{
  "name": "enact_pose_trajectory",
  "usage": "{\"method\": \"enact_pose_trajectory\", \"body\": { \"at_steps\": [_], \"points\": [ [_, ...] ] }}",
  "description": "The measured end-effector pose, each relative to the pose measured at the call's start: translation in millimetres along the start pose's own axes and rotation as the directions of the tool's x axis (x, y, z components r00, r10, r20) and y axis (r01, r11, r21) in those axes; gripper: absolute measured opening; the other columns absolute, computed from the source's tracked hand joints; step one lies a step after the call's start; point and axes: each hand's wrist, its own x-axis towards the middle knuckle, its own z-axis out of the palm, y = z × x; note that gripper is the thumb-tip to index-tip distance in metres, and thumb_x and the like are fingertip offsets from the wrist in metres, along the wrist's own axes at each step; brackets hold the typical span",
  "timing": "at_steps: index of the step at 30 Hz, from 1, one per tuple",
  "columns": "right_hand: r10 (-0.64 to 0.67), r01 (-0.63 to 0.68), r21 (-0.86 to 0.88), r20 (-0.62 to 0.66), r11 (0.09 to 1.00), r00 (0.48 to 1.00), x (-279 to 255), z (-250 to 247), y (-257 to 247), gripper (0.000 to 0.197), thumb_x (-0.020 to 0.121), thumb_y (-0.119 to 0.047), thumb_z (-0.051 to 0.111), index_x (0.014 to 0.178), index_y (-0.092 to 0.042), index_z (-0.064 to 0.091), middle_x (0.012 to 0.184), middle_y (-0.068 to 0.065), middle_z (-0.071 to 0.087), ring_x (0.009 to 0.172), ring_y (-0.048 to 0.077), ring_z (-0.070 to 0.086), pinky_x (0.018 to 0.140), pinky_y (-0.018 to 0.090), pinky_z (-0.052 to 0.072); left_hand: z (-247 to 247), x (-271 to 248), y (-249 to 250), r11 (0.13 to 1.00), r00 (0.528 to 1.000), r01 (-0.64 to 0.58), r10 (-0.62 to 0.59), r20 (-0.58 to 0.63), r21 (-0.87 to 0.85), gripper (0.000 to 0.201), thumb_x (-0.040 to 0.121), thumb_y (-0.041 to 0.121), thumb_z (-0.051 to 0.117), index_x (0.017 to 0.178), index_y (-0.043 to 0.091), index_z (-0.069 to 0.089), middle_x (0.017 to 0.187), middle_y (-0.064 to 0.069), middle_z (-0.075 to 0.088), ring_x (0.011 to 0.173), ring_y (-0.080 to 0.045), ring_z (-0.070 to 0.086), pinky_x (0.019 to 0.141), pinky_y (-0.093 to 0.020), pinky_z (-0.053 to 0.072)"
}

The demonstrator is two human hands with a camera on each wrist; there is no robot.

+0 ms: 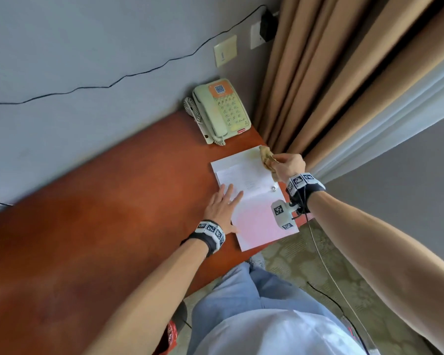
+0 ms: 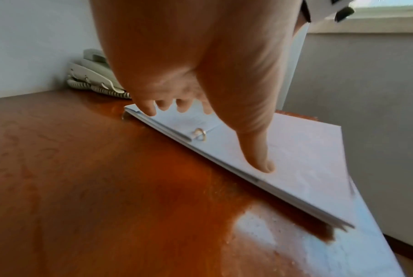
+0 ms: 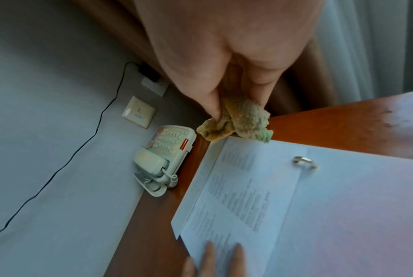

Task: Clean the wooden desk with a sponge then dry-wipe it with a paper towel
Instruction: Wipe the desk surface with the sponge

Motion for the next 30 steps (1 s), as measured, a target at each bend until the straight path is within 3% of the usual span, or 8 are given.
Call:
{"method": "enact_pose_trajectory", "body": {
  "at_steps": [2, 5, 8, 13, 16, 19, 25, 30],
  "points": [
    [-0.026, 0.027, -0.028, 0.008, 0.999, 1.000, 7, 13, -13, 0.019, 0.081, -0.023, 0.068, 0.095, -0.028, 0.080, 0.074, -0.006, 0.067, 0.054, 0.007, 0.061, 0.051, 0.016, 0.053, 9, 9, -4, 1.000, 0.999, -0.025, 0.025, 0.023, -0.002, 0.129, 0.071, 0.058, 0.083, 0.161, 0.029, -0.004, 0.168, -0.004, -0.017, 0.155, -0.025, -0.013, 0.126, -0.043, 0.008],
    [-0.093, 0.091, -0.081, -0.027, 0.993, 0.995, 20, 25, -29, 0.025, 0.082, -0.019, 0.062, 0.097, -0.028, 0.080, 0.075, -0.005, 0.064, 0.067, 0.012, 0.059, 0.071, 0.024, 0.058, 22, 11, 3, 0.998, 1.000, -0.024, 0.023, -0.017, -0.062, 0.130, 0.070, 0.057, 0.084, 0.161, 0.027, -0.005, 0.167, -0.005, -0.020, 0.155, -0.026, -0.013, 0.126, -0.042, 0.009],
    [-0.218, 0.212, -0.169, -0.012, 0.963, 0.976, 28, 33, -48, 0.030, 0.084, -0.010, 0.058, 0.104, -0.019, 0.078, 0.083, 0.005, 0.069, 0.077, 0.016, 0.059, 0.076, 0.017, 0.047, 25, 12, 13, 0.991, 0.999, -0.004, -0.003, -0.047, -0.136, 0.129, 0.071, 0.056, 0.084, 0.161, 0.027, -0.004, 0.167, -0.007, -0.018, 0.155, -0.028, -0.013, 0.126, -0.043, 0.010],
    [-0.243, 0.253, -0.295, 0.070, 0.921, 0.968, 44, 68, -56, 0.036, 0.086, -0.012, 0.058, 0.119, -0.015, 0.071, 0.117, 0.013, 0.069, 0.109, 0.029, 0.063, 0.092, 0.021, 0.044, 27, 17, 20, 0.989, 1.000, -0.021, 0.017, -0.026, -0.150, 0.130, 0.068, 0.050, 0.088, 0.161, 0.026, 0.000, 0.168, -0.007, -0.015, 0.155, -0.028, -0.011, 0.126, -0.042, 0.010],
    [-0.272, 0.325, -0.419, 0.182, 0.848, 0.945, 44, 96, -61, 0.027, 0.091, -0.012, 0.055, 0.113, -0.011, 0.071, 0.114, 0.016, 0.065, 0.107, 0.035, 0.060, 0.080, 0.030, 0.046, 20, 22, 19, 0.994, 0.999, -0.029, 0.027, -0.019, -0.108, 0.128, 0.065, 0.052, 0.088, 0.160, 0.024, 0.007, 0.168, -0.007, -0.012, 0.155, -0.028, -0.009, 0.126, -0.044, 0.012],
    [-0.357, 0.443, -0.464, 0.265, 0.767, 0.896, 36, 119, -65, 0.021, 0.093, -0.012, 0.054, 0.098, -0.013, 0.074, 0.095, 0.014, 0.069, 0.085, 0.038, 0.064, 0.062, 0.033, 0.041, 19, 23, 18, 0.993, 0.999, -0.032, 0.031, -0.013, -0.112, 0.125, 0.068, 0.052, 0.087, 0.161, 0.022, 0.009, 0.168, -0.008, -0.010, 0.155, -0.029, -0.010, 0.125, -0.041, 0.007],
    [-0.412, 0.714, -0.470, 0.594, 0.519, 0.691, 10, 164, -63, 0.016, 0.088, -0.016, 0.060, 0.098, -0.024, 0.070, 0.091, 0.004, 0.073, 0.077, 0.033, 0.068, 0.065, 0.034, 0.052, 7, 19, 8, 0.996, 0.996, -0.086, 0.087, 0.020, -0.029, 0.102, 0.075, 0.061, 0.078, 0.152, 0.011, 0.035, 0.161, -0.014, 0.024, 0.153, -0.035, 0.008, 0.125, -0.044, 0.010],
    [-0.403, 0.837, -0.410, 0.740, 0.362, 0.538, 47, 149, -64, 0.045, 0.091, -0.016, 0.058, 0.124, -0.045, 0.051, 0.115, -0.012, 0.068, 0.087, 0.026, 0.069, 0.068, 0.038, 0.059, -2, 24, -2, 0.991, 0.988, -0.112, 0.118, 0.097, -0.074, 0.105, 0.085, 0.049, 0.073, 0.161, 0.026, 0.005, 0.169, -0.004, -0.007, 0.155, -0.026, -0.005, 0.126, -0.043, 0.011]
  ]
}}
